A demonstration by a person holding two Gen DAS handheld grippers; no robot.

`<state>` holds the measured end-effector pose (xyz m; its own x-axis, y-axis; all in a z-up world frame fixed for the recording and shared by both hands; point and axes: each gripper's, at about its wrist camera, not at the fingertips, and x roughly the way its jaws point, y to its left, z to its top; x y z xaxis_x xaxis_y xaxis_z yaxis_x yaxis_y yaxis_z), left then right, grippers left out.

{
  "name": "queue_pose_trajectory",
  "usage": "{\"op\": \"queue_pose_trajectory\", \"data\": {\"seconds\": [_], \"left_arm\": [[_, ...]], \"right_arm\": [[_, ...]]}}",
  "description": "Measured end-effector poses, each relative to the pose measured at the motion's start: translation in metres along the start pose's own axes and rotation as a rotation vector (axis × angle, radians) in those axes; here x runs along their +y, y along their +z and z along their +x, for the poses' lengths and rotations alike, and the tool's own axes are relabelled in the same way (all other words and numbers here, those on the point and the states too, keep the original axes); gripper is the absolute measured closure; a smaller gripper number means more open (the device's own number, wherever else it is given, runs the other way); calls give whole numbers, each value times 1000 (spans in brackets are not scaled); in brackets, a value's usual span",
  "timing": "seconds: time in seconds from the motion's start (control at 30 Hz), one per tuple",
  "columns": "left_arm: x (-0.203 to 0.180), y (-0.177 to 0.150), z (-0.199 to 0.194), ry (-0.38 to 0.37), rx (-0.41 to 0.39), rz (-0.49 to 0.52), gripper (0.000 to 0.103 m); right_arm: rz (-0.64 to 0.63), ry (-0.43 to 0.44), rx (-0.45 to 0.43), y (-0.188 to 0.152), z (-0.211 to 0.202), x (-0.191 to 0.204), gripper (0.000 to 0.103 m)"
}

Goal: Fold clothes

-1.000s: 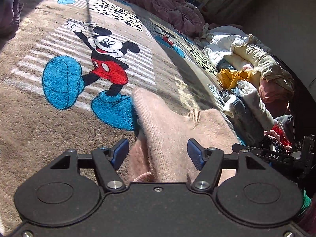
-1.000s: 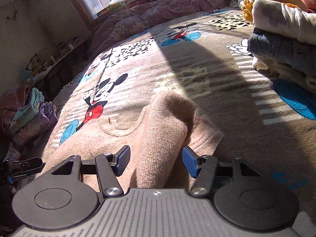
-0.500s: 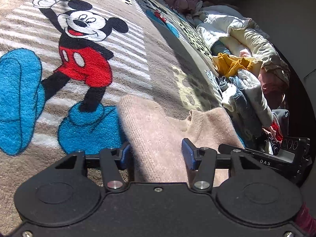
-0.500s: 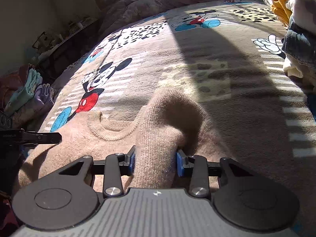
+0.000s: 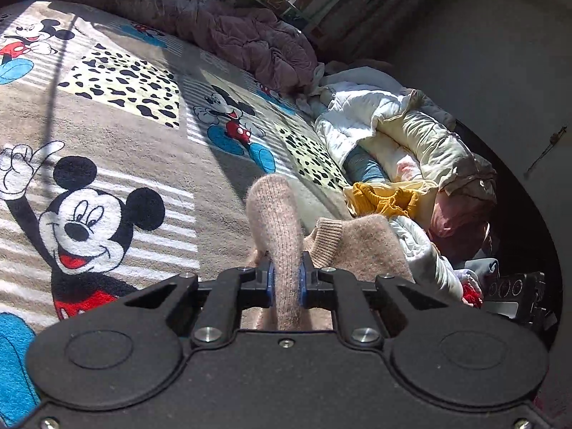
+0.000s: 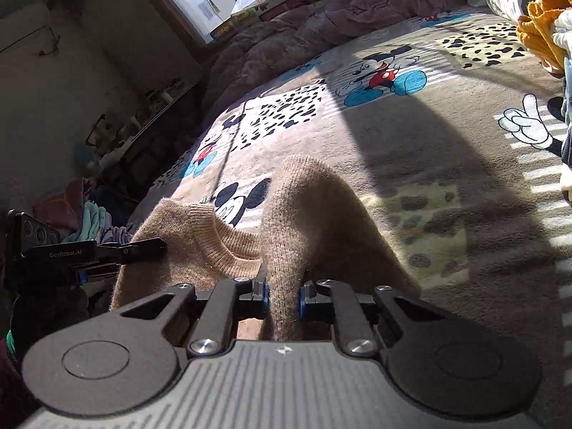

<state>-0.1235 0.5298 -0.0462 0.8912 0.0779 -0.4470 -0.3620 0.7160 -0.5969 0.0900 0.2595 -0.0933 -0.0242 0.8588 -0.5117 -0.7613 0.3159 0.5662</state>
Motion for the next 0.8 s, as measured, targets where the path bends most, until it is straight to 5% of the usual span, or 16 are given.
{"op": "queue_pose_trajectory", "data": {"seconds": [0.2,0.43,0.6,0.8], "left_arm": [[-59,70,-53,-105,-297,100,94],[-113,64,-128,-294,-545,199,94],[-100,6,-131,-238,-423,187,94],[-34,-97,-96,-61,-195,-39,94]], "right_arm": [[-8,51,-187,91,-27,31,87],[-14,214,-481,149,-115,76,87],[-94,248,-548,126,-164,99,87],[38,145,-333,32,-132,47,87]]}}
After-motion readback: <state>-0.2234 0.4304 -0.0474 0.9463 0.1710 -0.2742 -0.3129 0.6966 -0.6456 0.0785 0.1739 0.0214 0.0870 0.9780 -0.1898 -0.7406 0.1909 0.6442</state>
